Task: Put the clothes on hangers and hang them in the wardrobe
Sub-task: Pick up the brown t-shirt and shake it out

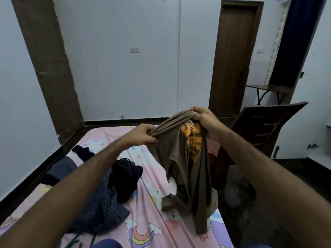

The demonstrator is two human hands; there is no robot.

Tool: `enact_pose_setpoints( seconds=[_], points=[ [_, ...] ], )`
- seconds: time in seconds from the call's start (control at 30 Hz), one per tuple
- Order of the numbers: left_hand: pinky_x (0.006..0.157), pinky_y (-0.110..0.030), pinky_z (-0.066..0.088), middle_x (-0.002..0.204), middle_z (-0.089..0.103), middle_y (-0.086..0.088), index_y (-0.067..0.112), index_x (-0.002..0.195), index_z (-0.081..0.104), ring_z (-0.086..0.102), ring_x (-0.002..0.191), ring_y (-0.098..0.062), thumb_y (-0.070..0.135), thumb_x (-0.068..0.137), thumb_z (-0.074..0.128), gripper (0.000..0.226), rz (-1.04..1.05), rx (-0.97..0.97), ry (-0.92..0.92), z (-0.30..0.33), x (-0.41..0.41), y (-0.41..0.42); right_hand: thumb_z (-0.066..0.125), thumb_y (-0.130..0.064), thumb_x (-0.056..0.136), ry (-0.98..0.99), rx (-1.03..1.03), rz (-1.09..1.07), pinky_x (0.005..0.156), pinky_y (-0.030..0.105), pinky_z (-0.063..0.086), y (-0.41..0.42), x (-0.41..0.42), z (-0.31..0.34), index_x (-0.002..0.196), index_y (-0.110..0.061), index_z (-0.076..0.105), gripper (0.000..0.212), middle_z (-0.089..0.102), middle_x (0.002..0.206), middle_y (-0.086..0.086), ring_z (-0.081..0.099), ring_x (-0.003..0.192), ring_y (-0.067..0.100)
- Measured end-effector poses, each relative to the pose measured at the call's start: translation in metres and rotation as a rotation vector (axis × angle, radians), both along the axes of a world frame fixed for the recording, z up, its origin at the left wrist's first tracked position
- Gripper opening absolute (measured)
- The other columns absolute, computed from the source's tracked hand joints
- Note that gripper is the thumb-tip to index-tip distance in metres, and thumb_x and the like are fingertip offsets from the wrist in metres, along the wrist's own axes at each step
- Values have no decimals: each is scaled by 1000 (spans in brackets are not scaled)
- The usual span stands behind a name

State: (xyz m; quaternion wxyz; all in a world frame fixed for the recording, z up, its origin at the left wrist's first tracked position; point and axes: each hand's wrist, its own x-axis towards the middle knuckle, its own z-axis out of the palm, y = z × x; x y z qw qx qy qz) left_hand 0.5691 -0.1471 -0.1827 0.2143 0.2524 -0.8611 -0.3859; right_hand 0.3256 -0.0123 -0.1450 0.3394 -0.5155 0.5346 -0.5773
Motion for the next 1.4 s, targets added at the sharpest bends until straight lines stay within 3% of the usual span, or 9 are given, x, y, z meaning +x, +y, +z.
enact_pose_setpoints(
  seconds=[0.13, 0.23, 0.4, 0.5, 0.63, 0.87, 1.0, 1.17, 1.4],
  points=[
    [86, -26, 52, 104, 74, -10, 10, 115, 65, 68, 92, -18, 20, 76, 84, 45, -180, 323, 303, 25, -1, 3, 55, -5, 96, 597, 37, -183, 87, 48, 56, 8, -31, -11, 95, -14, 71, 18, 73, 92, 5, 69, 85, 18],
    [76, -25, 56, 96, 69, -1, 16, 113, 63, 66, 85, -13, 4, 79, 79, 39, -235, 298, 495, 48, 0, 9, 68, -10, 94, 900, 288, 87, 92, 47, 57, 15, -38, -26, 104, -8, 73, 12, 74, 101, 11, 71, 97, 25],
    [63, -26, 39, 82, 55, 4, 19, 95, 65, 51, 71, -10, -18, 70, 51, 46, -10, -579, 351, 43, -14, 19, 87, -21, 77, 290, 191, 342, 82, 36, 55, 10, -15, -39, 98, -4, 65, 35, 67, 94, 14, 66, 91, 27],
    [62, -30, 39, 76, 48, 7, 20, 97, 64, 49, 70, -13, -15, 63, 52, 50, 30, -729, 392, 31, -21, 28, 82, -20, 84, 227, 215, 353, 84, 38, 55, 3, 7, -39, 113, -4, 61, 39, 69, 99, 12, 68, 95, 28],
    [58, -29, 40, 74, 48, 4, 20, 97, 62, 48, 65, -15, 0, 74, 64, 31, 151, -633, 437, 25, -32, 29, 74, -21, 93, 221, 111, 324, 87, 36, 53, -6, 29, -42, 107, 8, 59, 35, 65, 97, 9, 65, 93, 21],
    [65, -27, 43, 71, 61, 7, 19, 80, 66, 54, 68, -5, 12, 95, 61, 18, -10, 113, 379, 0, -21, 3, 69, -19, 91, -170, 6, 320, 58, 21, 41, -1, 16, -40, 77, -17, 50, 24, 50, 72, 1, 50, 61, 10],
    [80, -23, 51, 107, 70, -8, 8, 113, 73, 65, 90, -13, 30, 89, 65, 33, -280, 580, 343, -20, -16, 4, 71, -20, 90, -255, -3, 416, 61, 23, 39, 7, 7, -39, 73, -18, 48, 28, 49, 76, 1, 46, 65, 11],
    [68, -21, 47, 85, 60, 4, 23, 84, 66, 57, 76, -6, 28, 88, 71, 8, -136, 334, 419, -22, -36, 4, 59, -8, 89, -179, -31, 373, 53, 17, 33, 14, 6, -36, 60, -23, 43, 37, 35, 71, 0, 39, 57, 6],
    [67, -17, 52, 120, 63, 1, 23, 131, 49, 65, 100, -9, 40, 98, 62, 40, -42, 336, 172, -72, -50, 23, 66, -9, 89, -320, -127, 262, 69, 29, 38, 10, 2, -37, 67, -17, 43, 33, 51, 79, 3, 49, 73, 14]
  ],
)
